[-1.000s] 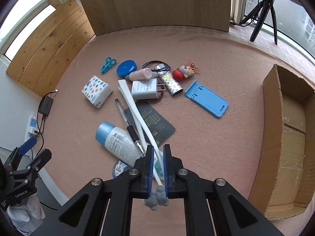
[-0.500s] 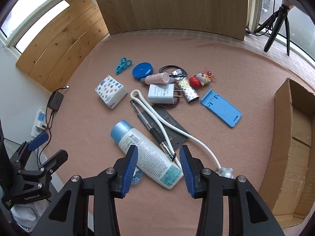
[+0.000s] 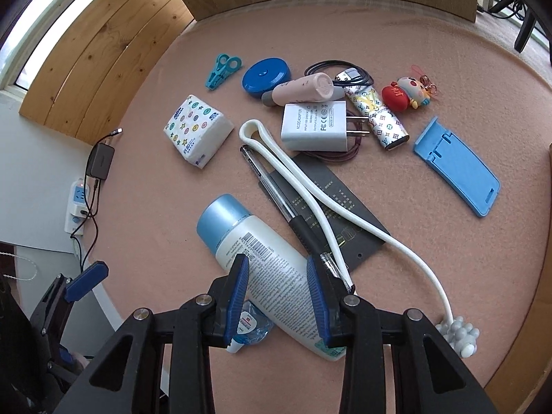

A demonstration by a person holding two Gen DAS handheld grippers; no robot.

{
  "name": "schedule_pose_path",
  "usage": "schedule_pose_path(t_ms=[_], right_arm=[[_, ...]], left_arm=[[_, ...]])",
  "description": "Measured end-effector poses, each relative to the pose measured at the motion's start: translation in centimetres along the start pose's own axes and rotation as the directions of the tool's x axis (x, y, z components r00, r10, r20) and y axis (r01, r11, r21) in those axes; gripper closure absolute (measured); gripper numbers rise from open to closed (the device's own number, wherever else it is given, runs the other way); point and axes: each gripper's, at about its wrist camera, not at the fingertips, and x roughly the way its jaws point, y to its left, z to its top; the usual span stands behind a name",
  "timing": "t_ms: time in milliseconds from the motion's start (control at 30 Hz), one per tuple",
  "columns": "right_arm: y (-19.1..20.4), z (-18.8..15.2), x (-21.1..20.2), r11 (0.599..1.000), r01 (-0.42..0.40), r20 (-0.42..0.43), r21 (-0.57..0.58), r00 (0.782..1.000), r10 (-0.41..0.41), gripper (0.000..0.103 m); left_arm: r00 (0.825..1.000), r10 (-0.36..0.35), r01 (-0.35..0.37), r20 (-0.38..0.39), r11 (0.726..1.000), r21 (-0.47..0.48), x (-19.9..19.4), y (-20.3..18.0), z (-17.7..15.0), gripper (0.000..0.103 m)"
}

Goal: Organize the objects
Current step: 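Close the right gripper around the white lotion bottle and lift it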

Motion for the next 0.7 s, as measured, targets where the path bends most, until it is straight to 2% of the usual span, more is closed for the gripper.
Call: schedule_pose_path(t_ms=[67, 200, 367, 400, 533, 700], right_arm=[[-0.1, 0.2, 0.2, 1.0, -0.017, -0.008, 0.003, 1.0, 0.017, 0.071], [-0.2, 0.4, 0.4, 0.999, -0.043, -0.019, 0.021, 0.999, 0.044, 0.072], [-0.6, 0.6, 0.5, 0.996, -0.077, -0.034, 0.041, 0.996, 0.078, 0.072], [-0.8, 0.6, 0.5, 0.996, -0.08, -0.036, 0.043, 0.996, 0.081, 0.073], [-1.1, 0.4, 0.4, 0.995, -0.087, -0.044, 0.042, 0.995, 0.088, 0.075], [-1.4, 0.0, 0.3, 0.995, -0.09, -0.066, 0.044, 0.994, 0.092, 0.075]], left_arm=[[0.998, -0.057, 0.058, -0.035, 0.998, 0.026, 1.2, -1.4, -0.2, 0.022], [0.982, -0.163, 0.167, -0.092, 0.985, 0.036, 3.2, -3.6, -0.8, 0.032], [0.948, -0.277, 0.278, -0.155, 0.96, -0.017, 5.6, -4.5, -1.3, 0.033], [0.946, -0.283, 0.284, -0.16, 0.959, -0.015, 6.0, -4.4, -1.3, 0.033], [0.956, -0.262, 0.264, -0.135, 0.965, -0.008, 6.7, -4.5, -1.3, 0.034], [0.978, -0.183, 0.184, -0.102, 0.983, 0.001, 6.6, -4.0, -1.0, 0.036]])
